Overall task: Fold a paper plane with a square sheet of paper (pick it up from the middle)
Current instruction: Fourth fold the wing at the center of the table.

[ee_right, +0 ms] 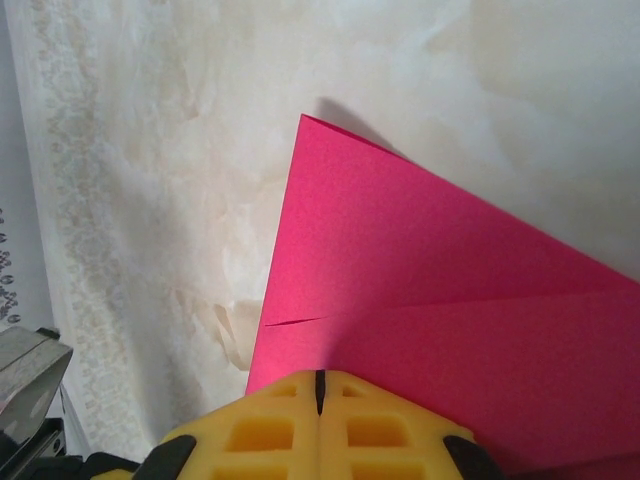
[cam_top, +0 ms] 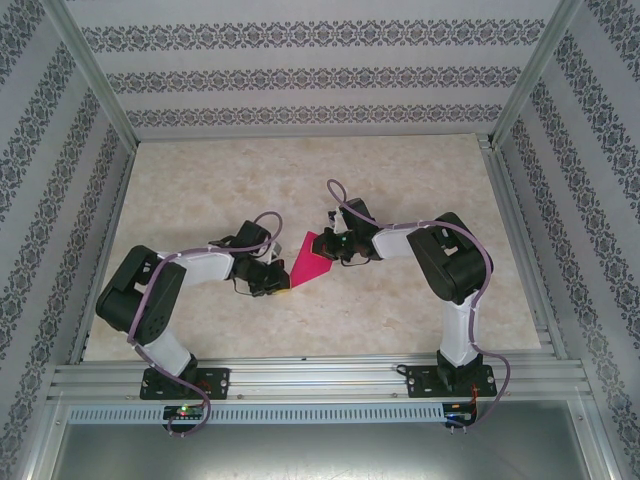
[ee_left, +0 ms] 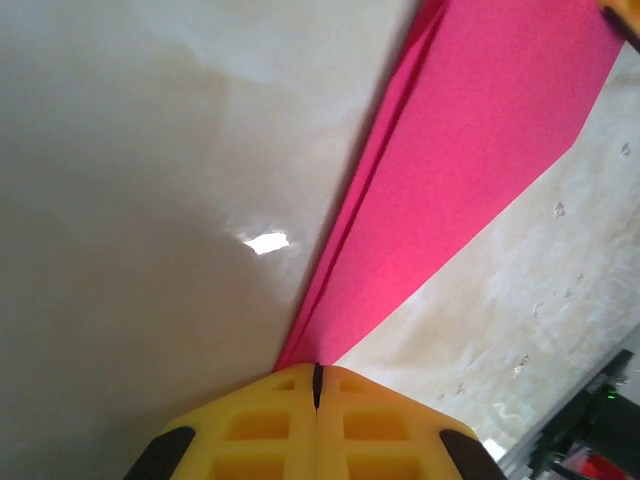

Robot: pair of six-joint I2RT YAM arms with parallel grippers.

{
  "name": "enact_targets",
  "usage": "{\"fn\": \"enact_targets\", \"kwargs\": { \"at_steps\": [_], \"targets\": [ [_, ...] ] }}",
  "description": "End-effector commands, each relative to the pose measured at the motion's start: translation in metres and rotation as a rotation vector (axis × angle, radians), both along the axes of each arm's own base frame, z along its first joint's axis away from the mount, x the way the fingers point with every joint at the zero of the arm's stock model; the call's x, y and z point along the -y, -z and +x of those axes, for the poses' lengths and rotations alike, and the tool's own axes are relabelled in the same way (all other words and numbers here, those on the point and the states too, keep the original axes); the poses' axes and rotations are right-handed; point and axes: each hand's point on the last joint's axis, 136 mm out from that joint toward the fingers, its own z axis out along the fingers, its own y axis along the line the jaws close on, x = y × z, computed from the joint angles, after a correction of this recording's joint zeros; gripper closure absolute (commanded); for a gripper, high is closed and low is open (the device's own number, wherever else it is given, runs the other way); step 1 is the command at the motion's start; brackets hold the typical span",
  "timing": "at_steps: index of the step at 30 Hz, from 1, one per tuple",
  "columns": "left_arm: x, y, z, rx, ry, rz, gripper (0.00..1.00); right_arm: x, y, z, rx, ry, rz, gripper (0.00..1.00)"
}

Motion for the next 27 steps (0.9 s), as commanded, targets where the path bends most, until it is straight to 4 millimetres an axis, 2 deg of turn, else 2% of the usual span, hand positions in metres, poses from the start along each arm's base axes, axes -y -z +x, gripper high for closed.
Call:
{"fn": "enact_targets", "kwargs": {
  "at_steps": [1,4,7,11,16,19,22,27],
  "targets": [
    [-0.016,0.012,-0.020,-0.158,-0.109,-0.054,0.98,0.044,0.066,-0.033,-0.182,0.040,-0.211,0.96],
    [-0.004,-0.017,-0.006,-0.097,-0.115,-0.160,0.96,0.044,0.067,-0.034,-0.184,0.040,-0.213,0.96],
    [0.001,-0.048,0.009,-0.011,-0.107,-0.192,0.92,0.044,0.067,-0.034,-0.183,0.044,-0.215,0.96],
    [0.005,-0.061,0.027,0.054,-0.113,-0.205,0.88,0.044,0.068,-0.032,-0.184,0.048,-0.214,0.96],
    [0.022,-0.050,0.042,0.028,-0.103,-0.244,0.87,0.044,0.068,-0.033,-0.188,0.052,-0.215,0.96],
    [0.026,-0.037,0.047,0.005,-0.113,-0.248,0.86,0.044,0.068,-0.034,-0.191,0.053,-0.214,0.96],
    [0.019,-0.013,0.039,-0.052,-0.116,-0.180,0.87,0.043,0.067,-0.034,-0.188,0.050,-0.211,0.96],
    [0.003,0.016,0.009,-0.135,-0.098,-0.088,0.88,0.044,0.067,-0.033,-0.188,0.053,-0.215,0.96]
  ]
}}
